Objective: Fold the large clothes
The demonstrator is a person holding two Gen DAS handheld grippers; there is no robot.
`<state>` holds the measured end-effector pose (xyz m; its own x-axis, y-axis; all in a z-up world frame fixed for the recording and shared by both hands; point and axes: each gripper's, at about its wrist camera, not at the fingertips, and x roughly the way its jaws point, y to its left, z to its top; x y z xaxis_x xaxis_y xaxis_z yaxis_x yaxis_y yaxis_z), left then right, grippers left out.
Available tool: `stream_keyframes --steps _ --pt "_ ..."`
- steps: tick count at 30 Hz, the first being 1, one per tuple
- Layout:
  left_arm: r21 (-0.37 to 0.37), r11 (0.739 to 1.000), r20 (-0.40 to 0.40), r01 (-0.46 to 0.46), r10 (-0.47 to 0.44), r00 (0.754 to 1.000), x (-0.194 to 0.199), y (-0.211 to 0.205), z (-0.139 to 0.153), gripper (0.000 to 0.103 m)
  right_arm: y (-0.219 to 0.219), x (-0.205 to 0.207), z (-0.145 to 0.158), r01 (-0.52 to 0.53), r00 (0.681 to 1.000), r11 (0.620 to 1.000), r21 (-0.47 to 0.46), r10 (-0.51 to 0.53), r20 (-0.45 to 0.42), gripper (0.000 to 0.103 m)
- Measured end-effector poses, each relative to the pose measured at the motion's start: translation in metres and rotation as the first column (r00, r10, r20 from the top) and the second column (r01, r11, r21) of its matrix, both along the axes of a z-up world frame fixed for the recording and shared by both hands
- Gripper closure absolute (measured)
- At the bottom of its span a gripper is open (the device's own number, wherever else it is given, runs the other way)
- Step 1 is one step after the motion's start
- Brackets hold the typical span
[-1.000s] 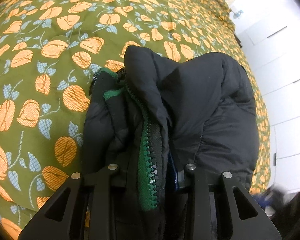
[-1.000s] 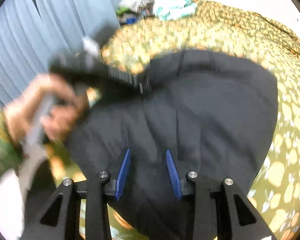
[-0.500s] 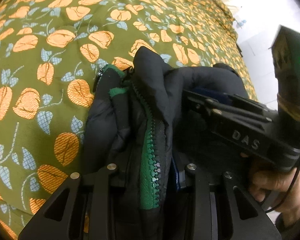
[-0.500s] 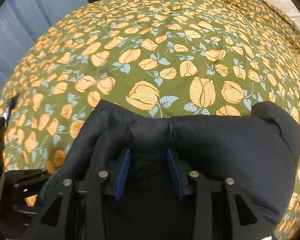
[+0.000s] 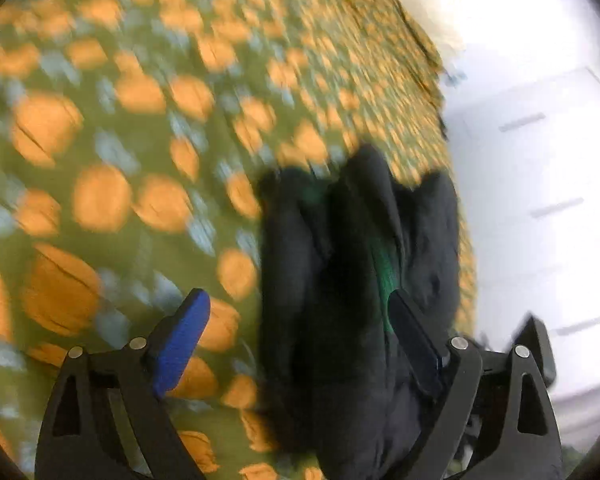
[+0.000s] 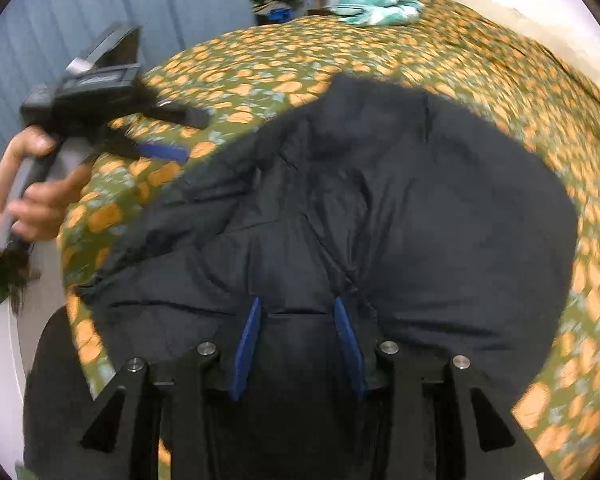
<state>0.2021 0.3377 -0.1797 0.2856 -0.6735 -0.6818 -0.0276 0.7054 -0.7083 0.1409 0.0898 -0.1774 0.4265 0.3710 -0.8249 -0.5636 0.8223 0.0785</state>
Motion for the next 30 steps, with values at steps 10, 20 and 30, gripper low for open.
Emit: stream_keyframes --steps 10,20,30 --pt "-0.238 0.960 0.077 0.146 -0.131 0.988 0.021 -0.047 -0.026 0.003 -0.002 -0.008 -0.004 -0.028 0.999 0.999 -0.019 0.029 0.023 0.063" --pt "0.230 0.852 -0.103 0.471 -0.460 0.882 0.054 -0.156 -0.027 0.000 -0.005 -0.014 -0.008 -0.003 0.999 0.999 -0.039 0.005 0.054 0.063" --pt "0.190 0.899 -0.059 0.394 -0.390 0.919 0.043 -0.145 -0.027 0.000 -0.201 -0.047 0.001 0.408 0.912 0.809 0.423 -0.340 -0.230 0.023"
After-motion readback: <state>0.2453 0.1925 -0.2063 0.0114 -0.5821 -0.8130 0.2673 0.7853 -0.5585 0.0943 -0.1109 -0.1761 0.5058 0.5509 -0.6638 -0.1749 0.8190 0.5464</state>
